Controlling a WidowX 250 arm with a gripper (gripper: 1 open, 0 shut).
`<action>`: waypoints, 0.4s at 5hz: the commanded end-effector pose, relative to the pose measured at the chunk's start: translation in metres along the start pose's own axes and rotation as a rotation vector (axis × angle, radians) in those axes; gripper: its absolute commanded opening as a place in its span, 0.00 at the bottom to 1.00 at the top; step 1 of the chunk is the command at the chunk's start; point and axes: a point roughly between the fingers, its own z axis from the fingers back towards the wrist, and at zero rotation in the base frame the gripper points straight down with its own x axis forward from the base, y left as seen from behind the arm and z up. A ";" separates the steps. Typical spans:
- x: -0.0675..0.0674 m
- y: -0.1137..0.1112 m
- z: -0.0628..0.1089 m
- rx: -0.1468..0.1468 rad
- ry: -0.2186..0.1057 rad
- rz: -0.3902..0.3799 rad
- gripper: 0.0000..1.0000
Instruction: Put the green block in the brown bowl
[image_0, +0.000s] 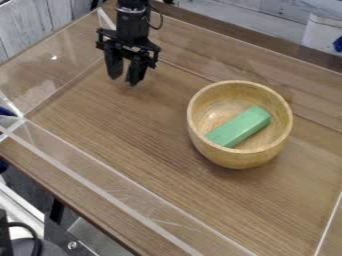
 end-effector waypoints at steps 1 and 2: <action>0.002 0.009 0.057 0.035 -0.153 0.021 1.00; 0.003 0.008 0.089 0.015 -0.191 0.054 1.00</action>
